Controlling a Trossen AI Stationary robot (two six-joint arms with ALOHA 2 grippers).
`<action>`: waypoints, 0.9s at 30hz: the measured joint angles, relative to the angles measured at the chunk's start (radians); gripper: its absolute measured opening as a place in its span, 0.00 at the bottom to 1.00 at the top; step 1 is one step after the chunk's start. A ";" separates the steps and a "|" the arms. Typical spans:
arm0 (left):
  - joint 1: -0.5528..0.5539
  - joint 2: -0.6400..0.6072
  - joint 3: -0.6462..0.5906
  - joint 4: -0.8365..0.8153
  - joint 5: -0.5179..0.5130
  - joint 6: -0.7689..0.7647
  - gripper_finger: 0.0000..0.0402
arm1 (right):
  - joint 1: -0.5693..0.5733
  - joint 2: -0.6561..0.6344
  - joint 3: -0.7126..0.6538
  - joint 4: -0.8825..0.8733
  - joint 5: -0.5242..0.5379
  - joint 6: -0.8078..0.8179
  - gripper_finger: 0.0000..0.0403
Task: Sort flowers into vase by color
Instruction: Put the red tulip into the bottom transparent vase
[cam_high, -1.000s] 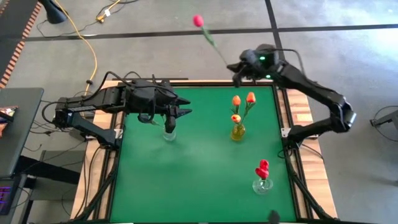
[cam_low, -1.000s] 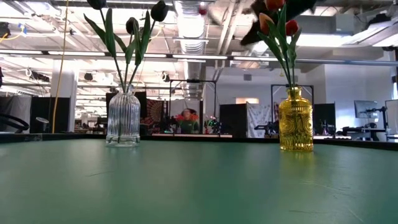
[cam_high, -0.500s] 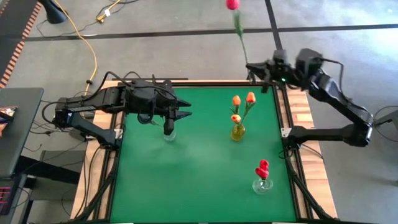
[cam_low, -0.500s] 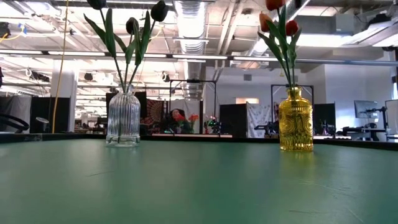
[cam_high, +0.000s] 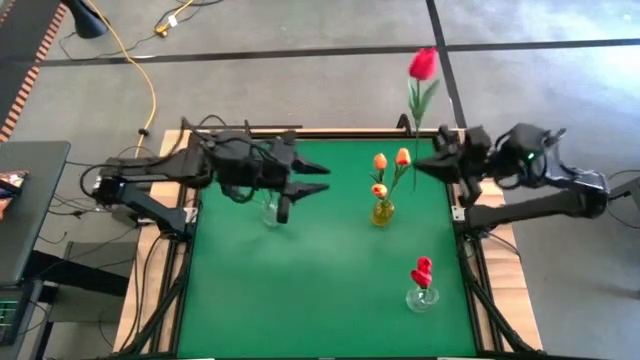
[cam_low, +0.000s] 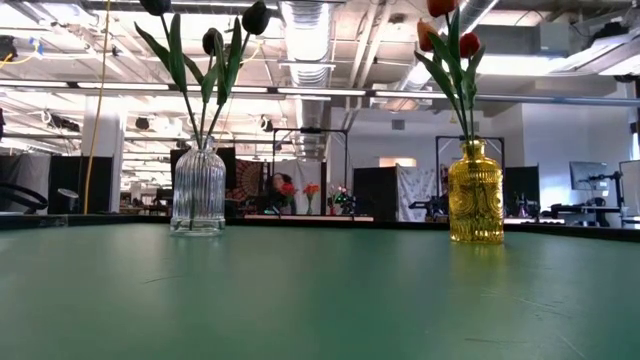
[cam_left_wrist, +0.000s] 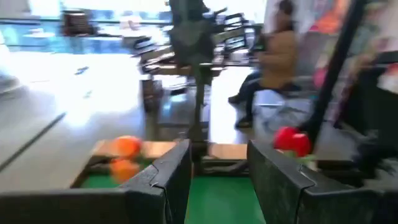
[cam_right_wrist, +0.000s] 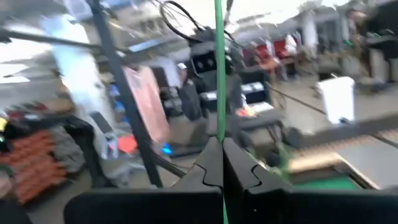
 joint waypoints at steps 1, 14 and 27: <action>-0.007 0.016 -0.002 0.034 0.029 0.006 0.36 | 0.043 0.002 -0.034 0.062 0.023 0.006 0.04; 0.006 0.169 -0.002 0.515 0.109 -0.018 0.36 | 0.245 0.171 -0.123 0.417 0.163 -0.026 0.04; 0.018 0.167 -0.002 0.454 0.128 -0.065 0.36 | 0.240 0.316 -0.123 0.499 0.160 -0.001 0.04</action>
